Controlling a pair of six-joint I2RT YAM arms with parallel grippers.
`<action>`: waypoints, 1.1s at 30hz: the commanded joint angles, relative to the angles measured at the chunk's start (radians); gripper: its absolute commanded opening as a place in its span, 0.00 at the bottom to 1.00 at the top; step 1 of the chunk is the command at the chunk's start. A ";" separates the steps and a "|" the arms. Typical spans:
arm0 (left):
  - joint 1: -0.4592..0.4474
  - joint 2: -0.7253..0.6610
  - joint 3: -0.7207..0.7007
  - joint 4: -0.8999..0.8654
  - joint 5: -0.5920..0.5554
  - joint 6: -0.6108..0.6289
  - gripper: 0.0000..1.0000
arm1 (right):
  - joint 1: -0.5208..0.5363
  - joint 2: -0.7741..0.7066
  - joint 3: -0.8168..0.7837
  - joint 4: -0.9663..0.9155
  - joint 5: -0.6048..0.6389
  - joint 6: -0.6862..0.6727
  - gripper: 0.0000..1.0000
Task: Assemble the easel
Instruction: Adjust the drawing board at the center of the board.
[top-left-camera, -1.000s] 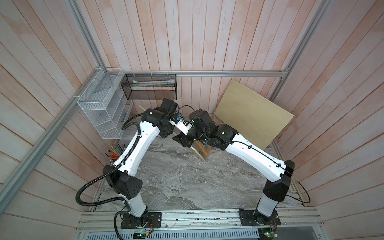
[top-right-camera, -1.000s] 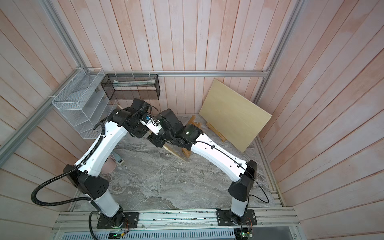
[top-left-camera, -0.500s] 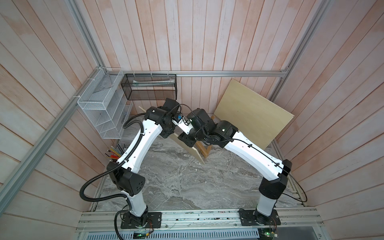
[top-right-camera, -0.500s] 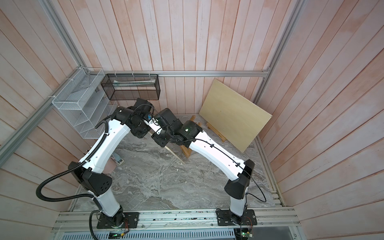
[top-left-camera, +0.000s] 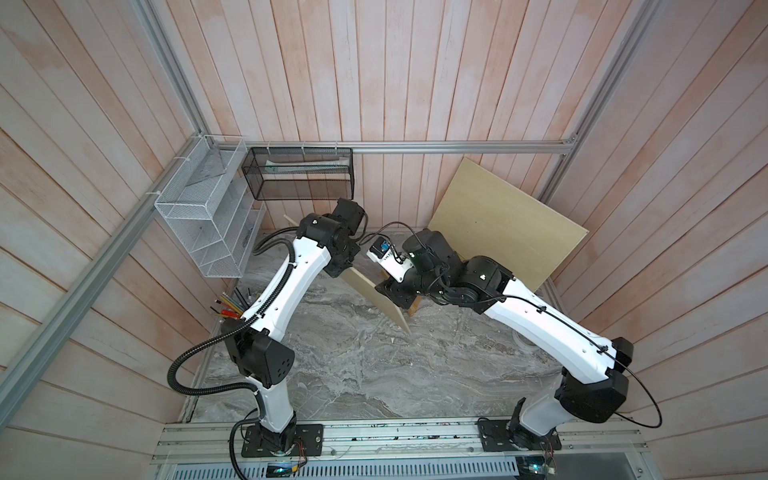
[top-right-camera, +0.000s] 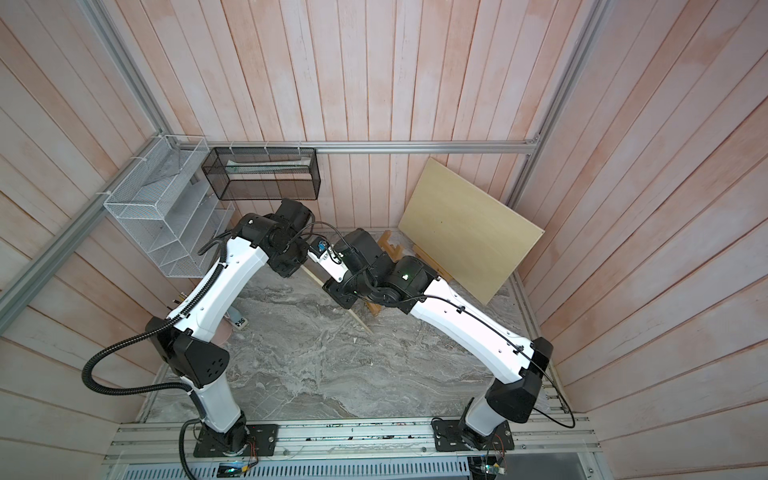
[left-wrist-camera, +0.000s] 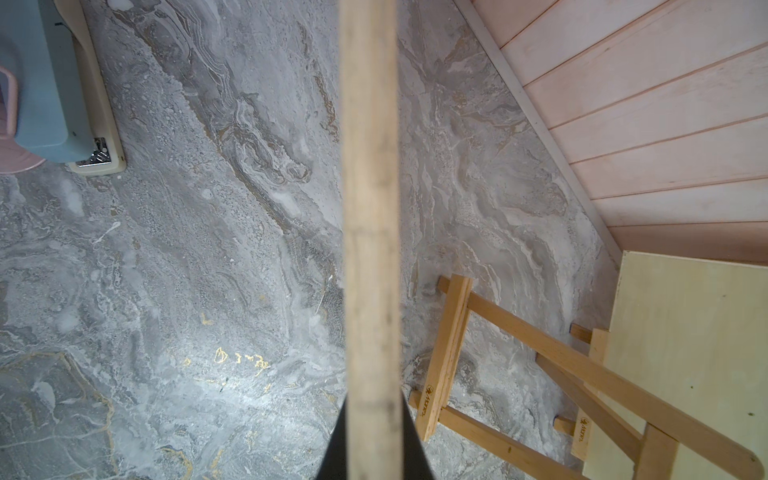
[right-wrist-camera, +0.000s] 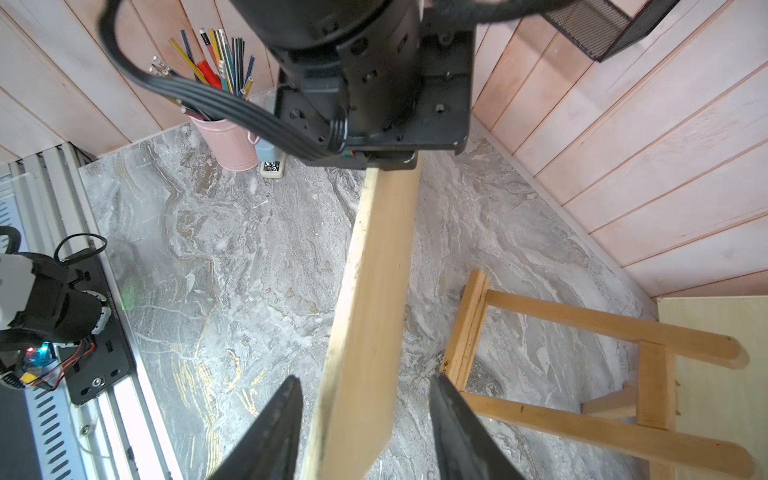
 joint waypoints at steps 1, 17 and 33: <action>0.001 0.006 0.044 0.108 -0.028 0.001 0.00 | -0.016 0.010 -0.017 -0.016 -0.032 0.029 0.52; 0.003 0.050 0.101 0.113 0.002 -0.002 0.00 | -0.028 0.122 -0.028 -0.077 0.026 0.088 0.47; 0.003 0.041 0.060 0.153 0.055 0.013 0.00 | -0.059 0.156 -0.056 -0.010 0.022 0.049 0.06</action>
